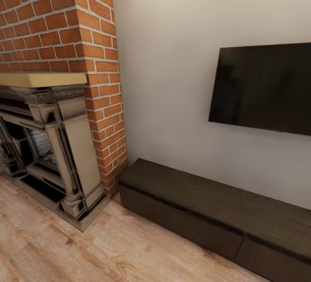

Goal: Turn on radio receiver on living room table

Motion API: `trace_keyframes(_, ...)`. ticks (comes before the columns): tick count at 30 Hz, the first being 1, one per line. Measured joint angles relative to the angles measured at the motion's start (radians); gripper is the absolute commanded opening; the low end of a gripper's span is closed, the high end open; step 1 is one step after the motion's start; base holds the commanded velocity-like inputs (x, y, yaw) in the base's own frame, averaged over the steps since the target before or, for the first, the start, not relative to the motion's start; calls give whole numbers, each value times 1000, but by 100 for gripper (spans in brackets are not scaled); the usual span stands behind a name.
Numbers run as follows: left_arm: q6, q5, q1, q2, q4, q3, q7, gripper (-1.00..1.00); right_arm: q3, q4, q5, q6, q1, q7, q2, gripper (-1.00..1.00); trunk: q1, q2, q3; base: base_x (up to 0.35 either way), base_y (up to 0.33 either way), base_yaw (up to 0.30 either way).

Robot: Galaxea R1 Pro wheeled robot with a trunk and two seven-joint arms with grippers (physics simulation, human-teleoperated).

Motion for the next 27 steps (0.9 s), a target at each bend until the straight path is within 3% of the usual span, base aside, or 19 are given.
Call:
trace_keyframes(2, -11, -2, 11, -7, -11, 11, 3, 100, -6, 1, 11, -11, 11, 10, -11, 100, 0, 0, 0, 0, 0, 0)
trace_keyframes(6, -33, -4, 34, -6, -6, 13, 6, 100, -11, 22, 27, -33, 34, 15, -8, 100, 0, 0, 0, 0, 0, 0)
trace_keyframes(13, -38, 30, 52, -6, -45, 15, 12, 100, -21, -18, 29, -72, 35, 14, -48, 100, 0, 0, 0, 0, 0, -40)
trace_keyframes(18, -40, 58, 52, -5, -72, 15, 12, 100, -20, -46, 29, -100, 35, 14, -76, 100, 0, 0, 0, 0, 0, -244)
trace_keyframes(27, -41, 77, 52, -6, -73, 14, 11, 100, -15, -50, 30, -119, 35, 15, -77, 100, 0, 0, 0, 0, 0, -288)
